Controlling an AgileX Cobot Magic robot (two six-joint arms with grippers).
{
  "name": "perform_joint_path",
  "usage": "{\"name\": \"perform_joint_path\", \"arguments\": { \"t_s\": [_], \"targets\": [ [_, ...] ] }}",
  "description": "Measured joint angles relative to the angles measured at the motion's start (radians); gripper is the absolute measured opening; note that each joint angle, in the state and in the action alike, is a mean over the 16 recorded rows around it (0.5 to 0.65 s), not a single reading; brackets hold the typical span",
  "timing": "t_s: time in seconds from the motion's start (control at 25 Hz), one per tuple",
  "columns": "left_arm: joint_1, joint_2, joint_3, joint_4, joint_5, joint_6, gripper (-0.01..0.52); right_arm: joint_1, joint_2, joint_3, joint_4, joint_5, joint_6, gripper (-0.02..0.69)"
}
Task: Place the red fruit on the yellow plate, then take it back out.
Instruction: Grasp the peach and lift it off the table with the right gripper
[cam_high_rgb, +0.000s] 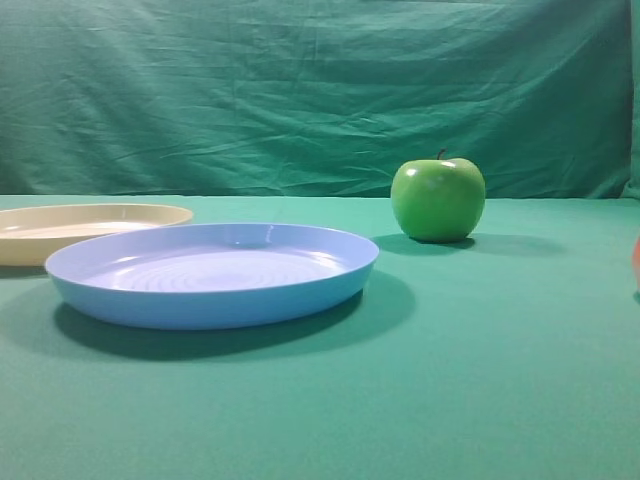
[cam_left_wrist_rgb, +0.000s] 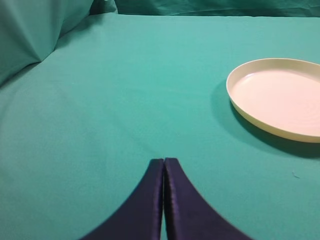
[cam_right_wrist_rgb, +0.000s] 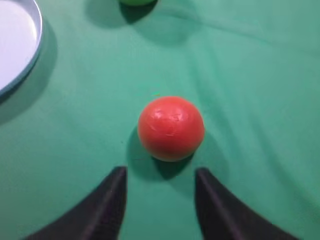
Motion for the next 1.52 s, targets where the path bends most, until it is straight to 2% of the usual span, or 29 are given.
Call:
{"name": "perform_joint_path", "arguments": {
  "t_s": [0.16, 0.28, 0.6, 0.76, 1.0, 1.32, 1.52],
  "targets": [
    [0.0, 0.0, 0.0, 0.0, 0.0, 0.0, 0.0, 0.026, 0.109, -0.002, 0.006, -0.048, -0.006, 0.564],
    [0.0, 0.0, 0.0, 0.0, 0.0, 0.0, 0.0, 0.046, 0.194, -0.003, 0.006, -0.096, -0.007, 0.629],
    [0.0, 0.0, 0.0, 0.0, 0.0, 0.0, 0.0, 0.075, 0.415, -0.007, -0.007, -0.26, -0.009, 0.641],
    [0.0, 0.0, 0.0, 0.0, 0.0, 0.0, 0.0, 0.075, 0.497, -0.008, -0.013, -0.324, -0.009, 0.595],
    [0.0, 0.0, 0.0, 0.0, 0.0, 0.0, 0.0, 0.075, 0.566, -0.034, -0.014, -0.352, -0.007, 0.434],
    [0.0, 0.0, 0.0, 0.0, 0.0, 0.0, 0.0, 0.091, 0.587, -0.243, 0.025, -0.198, -0.006, 0.227],
    [0.0, 0.0, 0.0, 0.0, 0.0, 0.0, 0.0, 0.154, 0.602, -0.466, 0.064, -0.109, -0.012, 0.184]
  ]
}}
